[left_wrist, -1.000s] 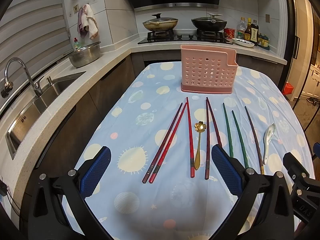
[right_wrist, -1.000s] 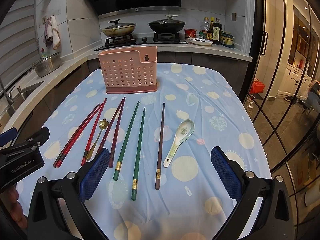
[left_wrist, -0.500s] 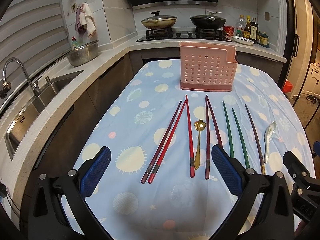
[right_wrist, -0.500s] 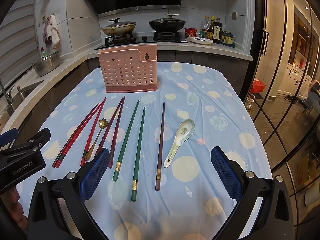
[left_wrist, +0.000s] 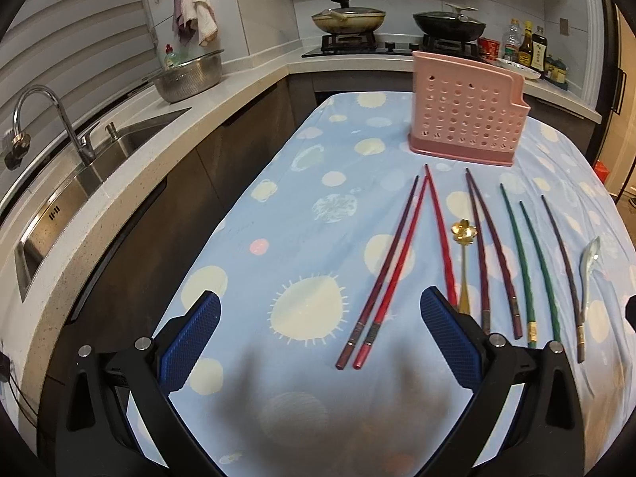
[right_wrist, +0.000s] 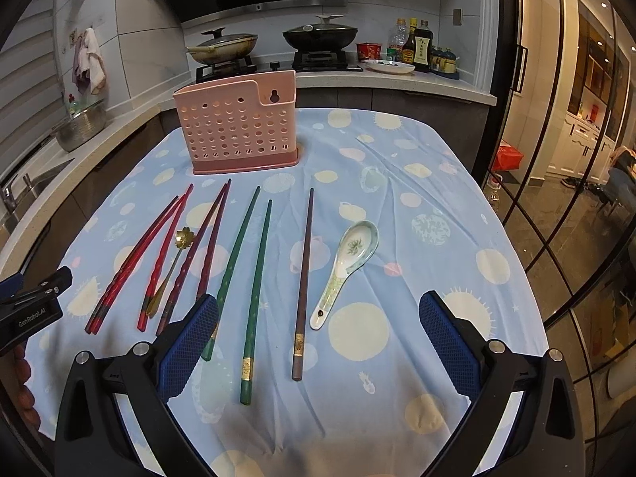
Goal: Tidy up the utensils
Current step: 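Lower the left tool onto the red chopstick pair and close it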
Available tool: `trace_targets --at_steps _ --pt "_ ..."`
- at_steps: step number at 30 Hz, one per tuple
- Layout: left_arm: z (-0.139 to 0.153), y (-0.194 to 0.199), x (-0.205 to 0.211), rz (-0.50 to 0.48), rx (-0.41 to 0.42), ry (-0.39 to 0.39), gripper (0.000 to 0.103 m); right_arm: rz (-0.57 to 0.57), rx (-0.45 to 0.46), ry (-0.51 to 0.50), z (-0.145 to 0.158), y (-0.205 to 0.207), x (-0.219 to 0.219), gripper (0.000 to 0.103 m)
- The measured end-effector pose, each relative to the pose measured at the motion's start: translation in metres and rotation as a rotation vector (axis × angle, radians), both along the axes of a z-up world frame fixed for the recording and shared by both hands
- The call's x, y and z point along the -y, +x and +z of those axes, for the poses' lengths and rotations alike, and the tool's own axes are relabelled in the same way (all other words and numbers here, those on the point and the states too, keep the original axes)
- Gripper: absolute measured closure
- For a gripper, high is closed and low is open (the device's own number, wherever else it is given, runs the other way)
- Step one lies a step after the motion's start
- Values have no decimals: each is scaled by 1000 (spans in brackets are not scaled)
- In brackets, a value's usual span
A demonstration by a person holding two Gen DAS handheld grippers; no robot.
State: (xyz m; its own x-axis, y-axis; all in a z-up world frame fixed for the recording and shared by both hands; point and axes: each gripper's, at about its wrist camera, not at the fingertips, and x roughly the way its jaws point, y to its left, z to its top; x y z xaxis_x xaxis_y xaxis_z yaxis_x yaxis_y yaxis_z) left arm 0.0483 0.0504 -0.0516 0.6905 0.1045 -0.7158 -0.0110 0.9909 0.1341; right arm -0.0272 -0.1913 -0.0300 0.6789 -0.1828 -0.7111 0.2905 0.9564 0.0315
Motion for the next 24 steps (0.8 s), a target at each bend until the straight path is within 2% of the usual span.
trace_targets --at_steps 4,10,15,21,24 --pt "-16 12 -17 28 -37 -4 7 -11 -23 10 -8 5 4 6" --pt "-29 23 -16 -6 -56 -14 8 -9 -43 7 -13 14 3 6" --pt "-41 35 -12 -42 -103 -40 19 -1 -57 0 -16 20 -2 6" --pt "-49 42 -9 -61 -119 -39 20 -1 -66 -2 -17 27 -4 6" --pt "-53 45 -9 -70 -135 -44 25 0 -69 -2 -18 30 -5 6"
